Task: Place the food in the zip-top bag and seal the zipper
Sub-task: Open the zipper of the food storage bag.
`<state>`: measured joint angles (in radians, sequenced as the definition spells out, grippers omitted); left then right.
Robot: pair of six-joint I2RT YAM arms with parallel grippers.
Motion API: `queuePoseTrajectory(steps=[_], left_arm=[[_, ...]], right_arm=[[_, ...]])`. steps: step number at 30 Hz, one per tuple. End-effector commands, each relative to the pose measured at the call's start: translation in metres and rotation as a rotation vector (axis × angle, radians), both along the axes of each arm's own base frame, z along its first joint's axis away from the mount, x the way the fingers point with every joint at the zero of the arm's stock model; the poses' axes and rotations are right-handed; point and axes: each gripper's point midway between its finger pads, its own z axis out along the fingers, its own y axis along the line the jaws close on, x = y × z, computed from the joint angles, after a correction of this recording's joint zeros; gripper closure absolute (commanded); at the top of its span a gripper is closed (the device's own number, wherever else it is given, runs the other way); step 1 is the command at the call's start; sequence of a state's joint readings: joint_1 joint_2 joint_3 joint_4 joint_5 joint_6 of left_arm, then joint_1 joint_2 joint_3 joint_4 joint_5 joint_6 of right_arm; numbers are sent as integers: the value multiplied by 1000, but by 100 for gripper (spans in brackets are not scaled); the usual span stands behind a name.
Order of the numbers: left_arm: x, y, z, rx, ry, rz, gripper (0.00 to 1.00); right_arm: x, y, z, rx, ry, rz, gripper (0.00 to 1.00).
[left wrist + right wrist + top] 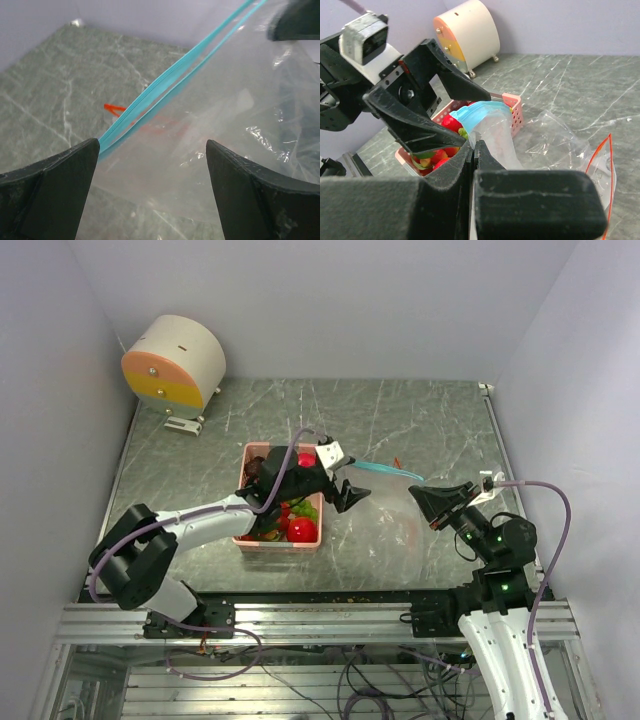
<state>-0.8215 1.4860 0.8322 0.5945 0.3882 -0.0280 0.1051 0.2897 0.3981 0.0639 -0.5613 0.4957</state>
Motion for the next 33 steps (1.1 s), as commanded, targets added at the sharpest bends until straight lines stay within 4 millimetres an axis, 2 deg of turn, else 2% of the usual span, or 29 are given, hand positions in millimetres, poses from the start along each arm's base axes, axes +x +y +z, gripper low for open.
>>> queuePoseTrajectory(steps=[1,15,18,19,22,24,26,28,30,31,33], left_arm=[[-22,-9,42,-94,-274,-150,0],[-27,-45,24,-37,-338,-207,0],[-25,-48,21,-41,-337,-196,4],[-25,-49,20,-37,-332,-196,7],[-26,-53,16,-26,-313,-218,27],[-28,-55,13,-21,-307,-229,44],[-29,-55,11,-17,-301,-230,56],[-30,-54,12,-18,-302,-224,64],[-29,-51,11,-12,-303,-208,65],[-27,-50,11,-6,-303,-194,71],[-20,-46,10,17,-304,-143,89]], right_arm=[[-2,2,9,0,-39,10,100],[-2,2,9,0,-36,9,100],[-2,2,8,0,-36,12,100],[-2,2,8,-1,-37,14,100],[-3,2,9,0,-37,12,100],[-2,2,9,1,-36,10,100],[-2,2,8,1,-35,10,100],[-2,2,7,1,-31,9,100],[-2,1,8,2,-34,8,100],[-2,1,8,2,-35,7,100],[-3,1,9,2,-34,7,100]])
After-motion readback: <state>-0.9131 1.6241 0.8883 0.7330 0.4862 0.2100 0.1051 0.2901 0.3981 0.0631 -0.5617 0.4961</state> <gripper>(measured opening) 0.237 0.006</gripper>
